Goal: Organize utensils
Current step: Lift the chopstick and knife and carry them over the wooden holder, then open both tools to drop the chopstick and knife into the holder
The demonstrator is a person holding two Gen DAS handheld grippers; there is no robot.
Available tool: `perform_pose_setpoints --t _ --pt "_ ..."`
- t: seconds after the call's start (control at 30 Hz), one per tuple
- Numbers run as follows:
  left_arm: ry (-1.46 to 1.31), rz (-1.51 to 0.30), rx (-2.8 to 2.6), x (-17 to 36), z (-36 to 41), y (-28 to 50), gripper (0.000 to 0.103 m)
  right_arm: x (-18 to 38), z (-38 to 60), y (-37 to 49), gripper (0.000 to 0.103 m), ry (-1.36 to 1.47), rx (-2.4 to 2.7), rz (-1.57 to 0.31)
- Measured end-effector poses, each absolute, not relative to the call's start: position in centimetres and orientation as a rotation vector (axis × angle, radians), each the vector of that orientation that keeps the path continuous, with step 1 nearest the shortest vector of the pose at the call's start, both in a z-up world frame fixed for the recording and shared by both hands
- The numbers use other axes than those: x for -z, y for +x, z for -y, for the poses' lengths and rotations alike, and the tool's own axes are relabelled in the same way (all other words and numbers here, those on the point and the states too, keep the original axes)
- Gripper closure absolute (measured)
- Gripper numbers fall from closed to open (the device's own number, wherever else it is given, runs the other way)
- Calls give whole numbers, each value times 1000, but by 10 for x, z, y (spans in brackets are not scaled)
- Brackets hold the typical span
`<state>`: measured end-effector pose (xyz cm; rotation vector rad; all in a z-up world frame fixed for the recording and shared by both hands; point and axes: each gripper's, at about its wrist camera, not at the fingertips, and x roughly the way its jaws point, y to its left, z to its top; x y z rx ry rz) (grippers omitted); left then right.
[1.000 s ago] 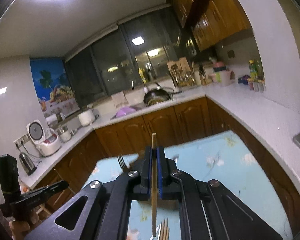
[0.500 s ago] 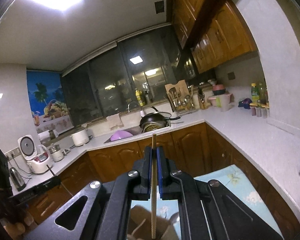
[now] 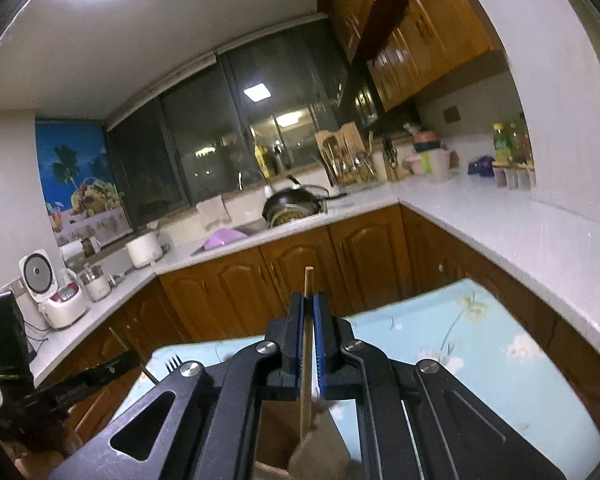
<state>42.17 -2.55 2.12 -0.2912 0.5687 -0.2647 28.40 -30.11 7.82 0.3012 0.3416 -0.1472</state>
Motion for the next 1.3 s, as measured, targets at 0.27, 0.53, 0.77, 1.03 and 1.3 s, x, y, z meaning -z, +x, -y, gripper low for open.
perform_pose_setpoints --t 0.27,0.53,0.77,1.03,1.3 --pt "-272 -571 265 -32 17 429 99 -68 307 281 98 322 149 -386" --pt "-256 -601 267 -30 19 422 96 -69 309 284 93 337 141 -411" --pt "-286 -605 238 -37 5 405 45 -72 315 270 37 394 102 -387" --pt "-314 -630 202 -22 -21 349 23 -68 316 227 9 433 78 -379" --pt "-339 -753 135 9 -49 287 23 -30 305 166 8 409 121 -499"
